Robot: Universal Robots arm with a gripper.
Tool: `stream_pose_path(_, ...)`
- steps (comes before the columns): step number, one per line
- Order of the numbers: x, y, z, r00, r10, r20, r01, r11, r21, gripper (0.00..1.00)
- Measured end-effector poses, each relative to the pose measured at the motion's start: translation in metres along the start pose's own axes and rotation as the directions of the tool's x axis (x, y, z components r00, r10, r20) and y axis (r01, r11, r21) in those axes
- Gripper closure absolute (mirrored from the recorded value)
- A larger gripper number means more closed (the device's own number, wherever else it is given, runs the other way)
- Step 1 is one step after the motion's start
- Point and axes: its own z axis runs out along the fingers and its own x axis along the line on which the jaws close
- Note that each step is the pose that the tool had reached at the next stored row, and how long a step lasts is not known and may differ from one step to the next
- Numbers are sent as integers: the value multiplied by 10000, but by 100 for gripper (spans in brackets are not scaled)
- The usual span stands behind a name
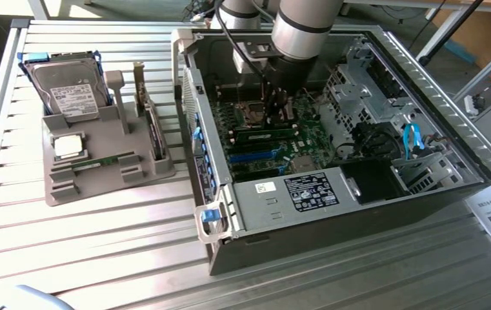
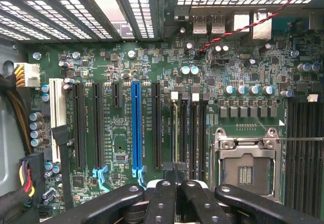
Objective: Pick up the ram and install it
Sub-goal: 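Press down the ram until it locks into place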
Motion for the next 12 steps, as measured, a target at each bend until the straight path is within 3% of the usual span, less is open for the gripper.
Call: stream_pose_path(12, -1, 1, 102, 10000, 0, 0, 0, 10000, -1, 90)
